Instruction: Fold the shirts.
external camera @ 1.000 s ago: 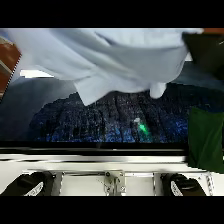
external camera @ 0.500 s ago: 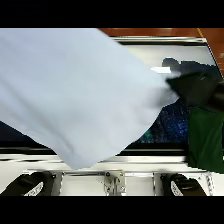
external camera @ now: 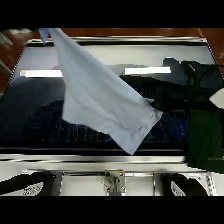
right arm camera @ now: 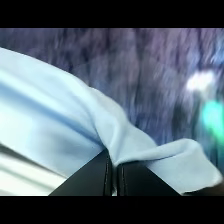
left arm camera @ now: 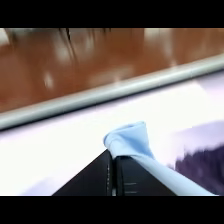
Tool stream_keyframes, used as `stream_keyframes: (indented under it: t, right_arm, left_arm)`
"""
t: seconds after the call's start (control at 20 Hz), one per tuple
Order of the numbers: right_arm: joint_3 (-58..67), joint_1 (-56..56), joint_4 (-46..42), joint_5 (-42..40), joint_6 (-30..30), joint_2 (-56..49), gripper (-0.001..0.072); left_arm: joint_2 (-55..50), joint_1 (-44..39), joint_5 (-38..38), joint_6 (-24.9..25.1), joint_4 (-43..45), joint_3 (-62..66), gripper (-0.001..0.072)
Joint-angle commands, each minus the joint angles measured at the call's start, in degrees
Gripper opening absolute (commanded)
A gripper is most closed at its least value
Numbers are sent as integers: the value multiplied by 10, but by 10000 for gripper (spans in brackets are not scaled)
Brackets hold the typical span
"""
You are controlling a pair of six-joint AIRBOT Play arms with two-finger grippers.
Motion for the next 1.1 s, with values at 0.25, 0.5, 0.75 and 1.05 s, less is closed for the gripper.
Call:
stream_keyframes:
  t: [0.25, 0.5, 0.75, 1.05]
  right_arm:
    - [-11, 0, 5, -407, -9, -146, 62]
    - [28, -1, 4, -497, -9, -218, 62]
    - [36, -1, 5, -398, -8, -282, 80]
    - [52, -92, -88, -132, -74, -256, 693]
  left_arm:
    - [-210, 7, -277, -17, 0, -1, 39]
    - [-256, 9, -359, -9, -72, -47, 38]
    - [-256, 8, -318, -12, -169, -109, 38]
    - [-254, 8, -302, -11, -239, -110, 39]
